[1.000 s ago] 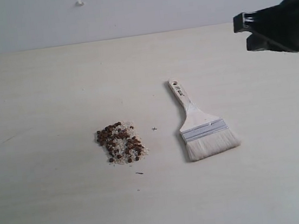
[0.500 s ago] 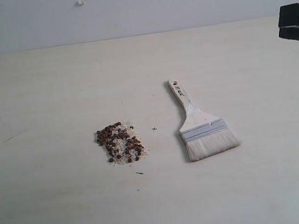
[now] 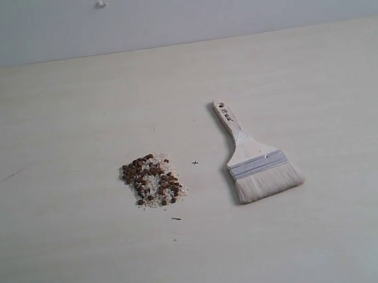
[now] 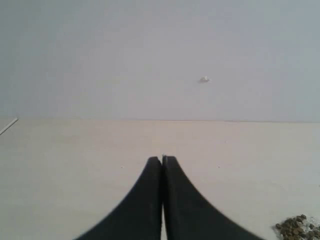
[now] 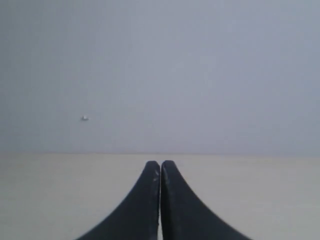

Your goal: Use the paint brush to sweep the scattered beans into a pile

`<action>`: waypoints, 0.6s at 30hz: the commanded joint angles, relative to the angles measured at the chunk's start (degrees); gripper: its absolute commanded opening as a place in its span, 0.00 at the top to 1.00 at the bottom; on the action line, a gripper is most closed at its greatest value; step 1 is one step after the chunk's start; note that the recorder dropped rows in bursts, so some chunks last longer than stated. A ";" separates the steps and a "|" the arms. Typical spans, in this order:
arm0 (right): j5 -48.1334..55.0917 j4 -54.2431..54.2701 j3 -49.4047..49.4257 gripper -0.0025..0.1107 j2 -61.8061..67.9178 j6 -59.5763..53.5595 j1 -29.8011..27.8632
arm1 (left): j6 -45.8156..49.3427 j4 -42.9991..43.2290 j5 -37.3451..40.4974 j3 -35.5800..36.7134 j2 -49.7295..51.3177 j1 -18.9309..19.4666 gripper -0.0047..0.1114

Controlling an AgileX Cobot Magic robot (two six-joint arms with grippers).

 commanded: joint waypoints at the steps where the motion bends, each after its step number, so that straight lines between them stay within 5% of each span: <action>1: -1.01 -2.79 2.14 0.98 -7.61 -1.10 -0.41 | 0.10 0.05 0.17 0.13 -0.31 -0.48 0.96; 8: -0.25 -5.48 3.40 0.98 -9.12 -1.10 -0.41 | 0.10 0.05 0.17 0.13 -0.31 -0.48 0.96; 14: -0.25 -24.43 9.04 0.98 -13.88 11.80 -0.50 | 0.10 0.05 0.03 0.13 -0.31 -0.48 0.96; 18: -0.68 -27.59 13.83 0.98 -17.37 15.07 -1.98 | 0.10 0.05 0.03 0.13 -0.31 -0.48 0.96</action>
